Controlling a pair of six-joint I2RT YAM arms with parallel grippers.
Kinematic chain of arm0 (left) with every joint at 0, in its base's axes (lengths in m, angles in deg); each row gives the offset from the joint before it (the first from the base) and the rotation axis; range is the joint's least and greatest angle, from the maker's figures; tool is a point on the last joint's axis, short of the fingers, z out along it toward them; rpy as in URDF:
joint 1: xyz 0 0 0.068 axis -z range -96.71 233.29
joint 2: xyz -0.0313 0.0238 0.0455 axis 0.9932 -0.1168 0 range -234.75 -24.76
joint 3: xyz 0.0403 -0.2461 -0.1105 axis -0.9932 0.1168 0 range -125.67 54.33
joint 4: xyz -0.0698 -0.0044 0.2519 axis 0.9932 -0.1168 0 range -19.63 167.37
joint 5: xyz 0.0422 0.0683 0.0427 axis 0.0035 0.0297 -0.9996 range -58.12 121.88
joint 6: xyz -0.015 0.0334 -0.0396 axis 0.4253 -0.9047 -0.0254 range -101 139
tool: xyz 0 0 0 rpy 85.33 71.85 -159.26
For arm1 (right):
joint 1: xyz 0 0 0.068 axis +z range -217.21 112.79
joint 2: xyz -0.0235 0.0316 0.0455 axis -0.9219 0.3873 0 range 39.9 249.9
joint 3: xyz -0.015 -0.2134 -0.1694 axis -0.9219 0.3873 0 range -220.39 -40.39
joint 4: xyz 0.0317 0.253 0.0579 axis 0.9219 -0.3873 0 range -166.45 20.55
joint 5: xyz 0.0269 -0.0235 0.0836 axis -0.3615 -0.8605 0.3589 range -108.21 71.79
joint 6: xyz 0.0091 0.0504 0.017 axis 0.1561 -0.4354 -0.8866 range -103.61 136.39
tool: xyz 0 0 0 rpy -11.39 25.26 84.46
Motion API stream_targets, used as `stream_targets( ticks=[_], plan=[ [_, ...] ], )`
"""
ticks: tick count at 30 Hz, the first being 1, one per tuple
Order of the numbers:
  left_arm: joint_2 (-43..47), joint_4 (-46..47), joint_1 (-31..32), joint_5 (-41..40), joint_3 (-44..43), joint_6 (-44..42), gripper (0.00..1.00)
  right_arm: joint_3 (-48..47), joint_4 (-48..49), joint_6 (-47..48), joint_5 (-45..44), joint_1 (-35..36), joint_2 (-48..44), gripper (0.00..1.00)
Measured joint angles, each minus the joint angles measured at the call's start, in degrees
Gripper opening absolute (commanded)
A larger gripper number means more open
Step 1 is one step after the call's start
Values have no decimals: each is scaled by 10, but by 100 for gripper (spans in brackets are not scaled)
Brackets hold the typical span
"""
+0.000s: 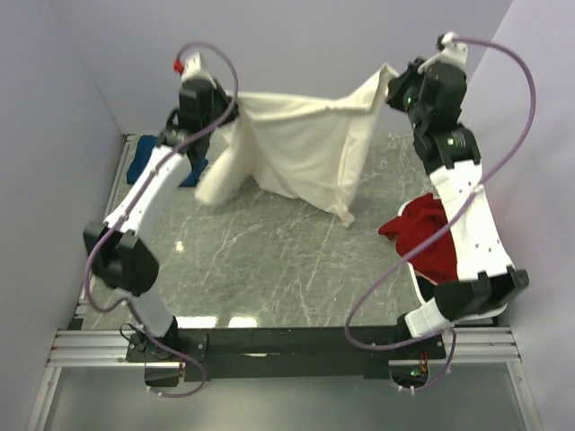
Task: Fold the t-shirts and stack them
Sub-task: Flatten the tshirt out
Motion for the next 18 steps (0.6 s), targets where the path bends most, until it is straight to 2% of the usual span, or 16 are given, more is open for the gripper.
stream_targets(
  ticks=[3,5,9,11,13,15,16,17,18],
  plan=[
    [-72,-44,-26,2,-163,-33,0,-94,5,9,24,-17,59,0],
    [-90,-73,-41,6,-226,-49,0,-150,6,13,40,-24,83,0],
    [-63,-90,-62,20,-236,-68,0,-174,24,18,72,-25,70,0],
    [-17,-85,-65,23,-178,-72,0,-127,47,17,93,-25,32,0],
    [36,-81,-65,25,-105,-70,1,-39,76,8,116,-25,-27,0],
    [106,-72,-64,28,-4,-59,14,73,97,-5,137,-26,-95,0],
    [137,-70,-63,28,47,-54,25,142,116,-15,146,-26,-136,1],
    [173,-58,-64,26,107,-45,43,200,129,-25,156,-26,-168,6],
    [216,-51,-65,24,174,-30,53,271,145,-39,167,-27,-205,12]
  ],
)
